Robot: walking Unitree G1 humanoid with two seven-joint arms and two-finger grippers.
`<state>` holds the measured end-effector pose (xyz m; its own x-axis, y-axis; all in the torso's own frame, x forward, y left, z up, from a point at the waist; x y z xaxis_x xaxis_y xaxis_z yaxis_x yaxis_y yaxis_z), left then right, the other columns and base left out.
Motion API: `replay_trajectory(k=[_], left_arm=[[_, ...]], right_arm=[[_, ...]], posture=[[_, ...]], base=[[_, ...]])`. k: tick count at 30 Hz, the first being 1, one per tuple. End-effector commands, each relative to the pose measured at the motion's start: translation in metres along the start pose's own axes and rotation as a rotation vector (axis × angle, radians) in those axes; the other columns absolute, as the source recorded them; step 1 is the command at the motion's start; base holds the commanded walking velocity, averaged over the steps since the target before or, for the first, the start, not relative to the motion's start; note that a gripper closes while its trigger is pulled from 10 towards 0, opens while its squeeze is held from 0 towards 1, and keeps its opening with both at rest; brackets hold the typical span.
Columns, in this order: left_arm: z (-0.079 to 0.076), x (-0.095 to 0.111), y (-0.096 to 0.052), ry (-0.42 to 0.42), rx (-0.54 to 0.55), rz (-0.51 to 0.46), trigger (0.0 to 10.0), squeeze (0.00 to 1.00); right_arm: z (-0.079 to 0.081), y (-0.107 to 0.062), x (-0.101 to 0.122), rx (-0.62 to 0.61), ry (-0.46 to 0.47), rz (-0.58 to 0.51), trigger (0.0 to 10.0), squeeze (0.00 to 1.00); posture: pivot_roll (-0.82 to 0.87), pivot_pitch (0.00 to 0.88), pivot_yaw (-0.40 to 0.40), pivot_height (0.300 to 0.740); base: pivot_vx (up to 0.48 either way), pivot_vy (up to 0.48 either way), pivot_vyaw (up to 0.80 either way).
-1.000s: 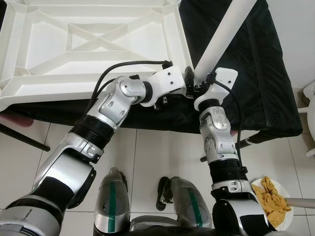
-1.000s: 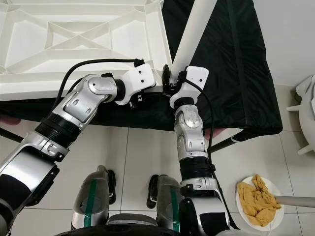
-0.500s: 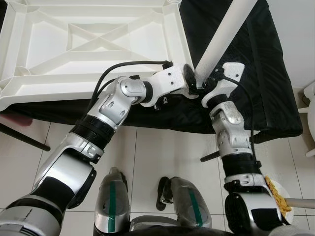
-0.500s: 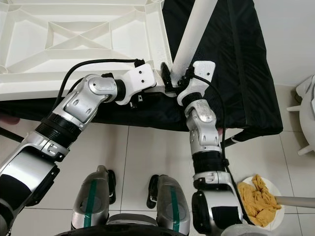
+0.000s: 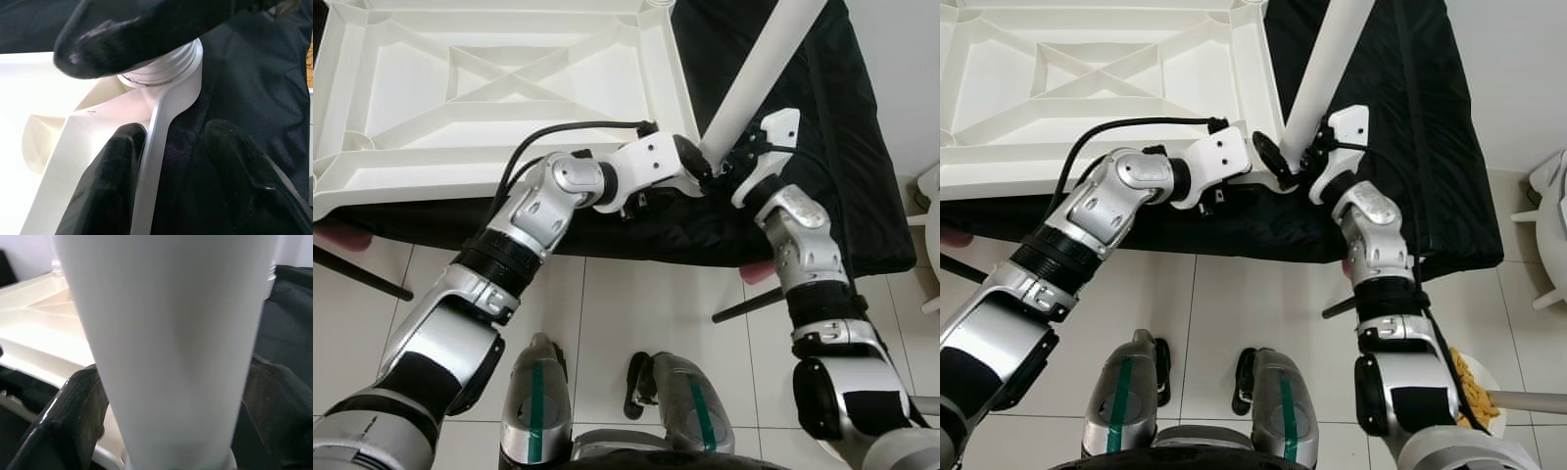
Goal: Building children table
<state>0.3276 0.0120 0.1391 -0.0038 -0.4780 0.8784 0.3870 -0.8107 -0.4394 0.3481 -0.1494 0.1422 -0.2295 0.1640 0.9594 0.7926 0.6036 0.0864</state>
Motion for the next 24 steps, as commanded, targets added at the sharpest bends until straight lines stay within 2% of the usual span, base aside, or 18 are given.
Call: replay_trajectory(k=[1,9,10,11,12,13,16,17,20,21,22,24], left_arm=[[-0.005,-0.003,0.003,0.009,-0.057,0.029,10.0,0.00],[-0.005,-0.002,0.002,0.009,-0.059,0.029,10.0,0.00],[-0.005,-0.002,0.002,0.009,-0.059,0.029,10.0,0.00],[-0.005,-0.002,0.002,0.009,-0.059,0.029,10.0,0.00],[-0.005,-0.002,0.002,0.009,-0.058,0.030,10.0,0.00],[-0.005,-0.003,0.002,0.009,-0.059,0.030,10.0,0.00],[-0.005,-0.003,0.002,0.010,-0.059,0.030,10.0,0.00],[-0.005,-0.003,0.002,0.009,-0.059,0.030,10.0,0.00],[-0.005,-0.003,0.001,0.009,-0.059,0.030,10.0,0.00],[-0.004,-0.003,0.001,0.010,-0.059,0.032,10.0,0.00],[-0.004,-0.003,0.001,0.010,-0.059,0.032,10.0,0.00],[-0.004,-0.003,0.001,0.010,-0.059,0.032,10.0,0.00]], right_arm=[[-0.002,-0.002,-0.002,0.017,-0.004,0.003,10.0,0.00],[-0.008,-0.006,-0.009,0.063,-0.013,0.028,10.0,0.00],[-0.008,-0.007,-0.011,0.070,-0.017,0.037,9.5,0.00],[-0.008,-0.007,-0.011,0.070,-0.017,0.037,9.5,0.00],[-0.008,-0.008,-0.012,0.075,-0.020,0.042,8.3,0.00],[-0.008,-0.009,-0.013,0.089,-0.011,0.038,2.9,0.00],[-0.007,-0.010,-0.014,0.106,0.002,0.028,2.9,0.00],[-0.007,-0.010,-0.014,0.100,-0.001,0.029,0.0,0.00],[-0.008,-0.010,-0.015,0.092,-0.006,0.030,0.0,0.00],[-0.008,-0.010,-0.018,0.075,-0.013,0.050,9.5,0.00],[-0.009,-0.010,-0.019,0.072,-0.012,0.052,10.0,0.00],[-0.009,-0.010,-0.019,0.070,-0.010,0.051,10.0,0.00]], posture=[[0.04,0.029,-0.056,0.740],[0.04,0.038,-0.051,0.740],[0.04,0.039,-0.051,0.740],[0.04,0.039,-0.051,0.740],[0.04,0.039,-0.051,0.740],[0.04,0.041,-0.050,0.740],[0.04,0.041,-0.050,0.740],[0.04,0.040,-0.050,0.740],[0.04,0.040,-0.049,0.740],[0.04,0.040,-0.048,0.740],[0.04,0.039,-0.047,0.740],[0.04,0.040,-0.048,0.740]], base=[[0.000,0.000,0.00],[0.000,0.000,0.00],[0.000,0.000,0.00],[0.000,0.000,0.00],[0.000,0.000,0.00],[0.000,0.000,0.00],[0.000,0.000,0.00],[0.000,0.000,0.00],[0.000,0.000,0.00],[0.000,0.000,0.00],[0.000,0.000,0.00],[0.000,0.000,0.00]])
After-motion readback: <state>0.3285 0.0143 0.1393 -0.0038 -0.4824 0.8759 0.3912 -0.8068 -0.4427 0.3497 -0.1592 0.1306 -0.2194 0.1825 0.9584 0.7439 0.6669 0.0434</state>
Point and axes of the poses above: a point about 5 cm out from each wrist's last joint towards the gripper, its own y axis pointing out of the wrist towards the gripper, its own x axis along the axis of the wrist's last joint, z = x × y, the point moved 2 cm from there along y, pointing out of the wrist towards the gripper, and after that the axes turned 13 degrees about -y, right-handed, at the moved point
